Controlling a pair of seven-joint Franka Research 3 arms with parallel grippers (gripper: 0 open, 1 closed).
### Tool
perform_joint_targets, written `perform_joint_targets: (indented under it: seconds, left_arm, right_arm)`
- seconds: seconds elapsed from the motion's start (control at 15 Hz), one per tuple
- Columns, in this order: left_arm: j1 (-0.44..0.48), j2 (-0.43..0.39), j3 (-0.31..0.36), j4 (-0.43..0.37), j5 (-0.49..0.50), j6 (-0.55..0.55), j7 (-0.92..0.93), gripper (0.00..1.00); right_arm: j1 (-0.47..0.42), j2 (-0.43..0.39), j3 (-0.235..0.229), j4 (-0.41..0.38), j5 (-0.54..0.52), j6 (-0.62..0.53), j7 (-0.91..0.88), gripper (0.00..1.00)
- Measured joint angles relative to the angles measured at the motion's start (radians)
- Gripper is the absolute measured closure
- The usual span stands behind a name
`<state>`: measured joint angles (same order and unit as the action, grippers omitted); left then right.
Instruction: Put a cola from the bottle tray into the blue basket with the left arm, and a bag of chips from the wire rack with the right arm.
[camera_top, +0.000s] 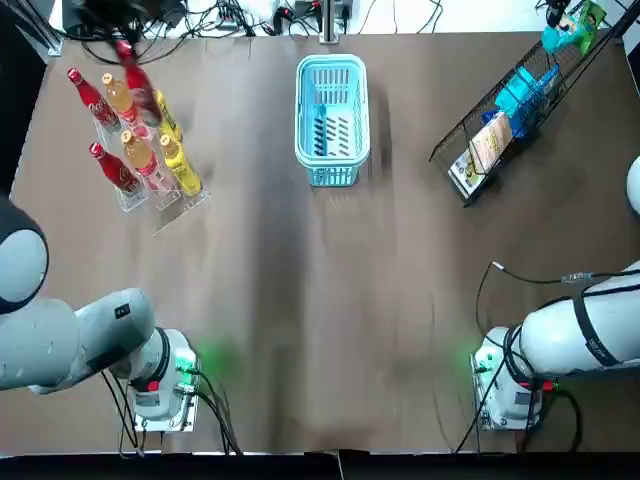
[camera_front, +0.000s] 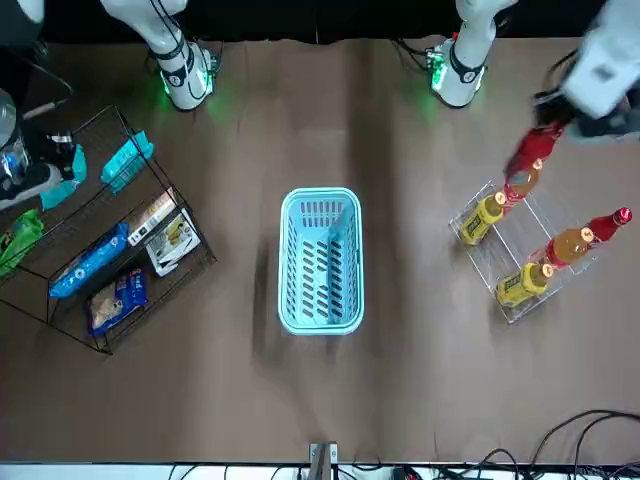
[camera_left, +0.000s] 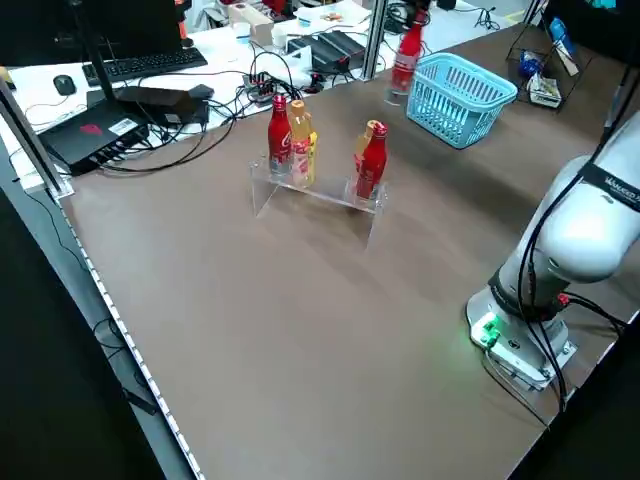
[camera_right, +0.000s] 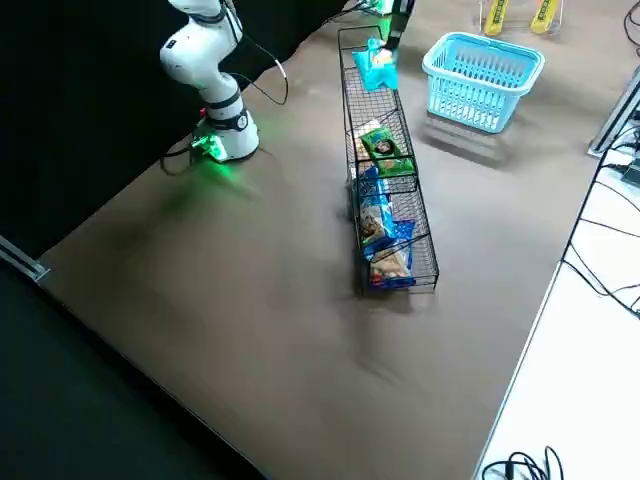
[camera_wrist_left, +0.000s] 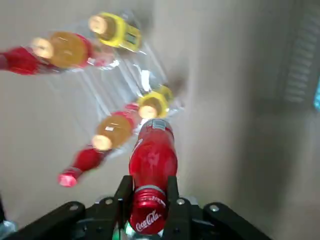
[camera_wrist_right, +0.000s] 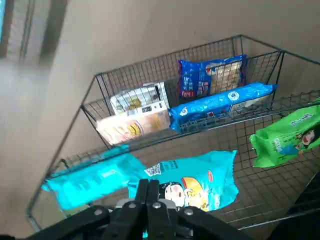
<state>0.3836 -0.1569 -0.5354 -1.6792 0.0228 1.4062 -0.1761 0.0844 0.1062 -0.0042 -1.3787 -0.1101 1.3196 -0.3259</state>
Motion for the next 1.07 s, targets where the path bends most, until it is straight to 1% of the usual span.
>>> perform_joint_targets:
  seconds: [0.13, 0.2, 0.27, 0.33, 0.47, 0.6, 0.8, 1.07]
  left_arm:
    - [-0.009, 0.062, -0.118, 0.001, -0.009, 0.004, -0.178, 0.68]
    - [-0.024, 0.098, -0.164, 0.004, -0.009, 0.009, -0.267, 0.68]
    - [-0.05, 0.132, -0.192, 0.014, -0.009, 0.015, -0.347, 0.68]
    - [-0.087, 0.167, -0.203, 0.033, -0.009, 0.018, -0.417, 0.68]
    - [-0.178, 0.237, -0.202, 0.089, -0.009, 0.032, -0.56, 0.68]
    - [-0.264, 0.298, -0.201, 0.136, -0.009, 0.085, -0.691, 0.68]
    - [-0.365, 0.365, -0.2, 0.158, -0.009, 0.167, -0.823, 0.68]
    - [-0.447, 0.443, -0.198, 0.159, -0.009, 0.275, -0.904, 0.68]
  right_arm:
    - [0.028, 0.0, 0.0, 0.021, 0.002, 0.0, 0.066, 0.98]
    - [0.043, 0.0, 0.0, 0.028, 0.002, 0.0, 0.104, 0.98]
    - [0.06, 0.0, 0.001, 0.033, 0.003, 0.001, 0.147, 0.98]
    - [0.078, 0.0, 0.001, 0.037, 0.003, 0.002, 0.199, 0.98]
    - [0.123, 0.0, 0.002, 0.046, 0.006, 0.005, 0.303, 0.98]
    - [0.178, 0.0, 0.003, 0.051, 0.017, 0.031, 0.374, 0.98]
    - [0.245, 0.008, 0.004, 0.051, 0.074, 0.102, 0.485, 0.98]
    - [0.282, 0.042, 0.004, 0.049, 0.139, 0.191, 0.56, 0.98]
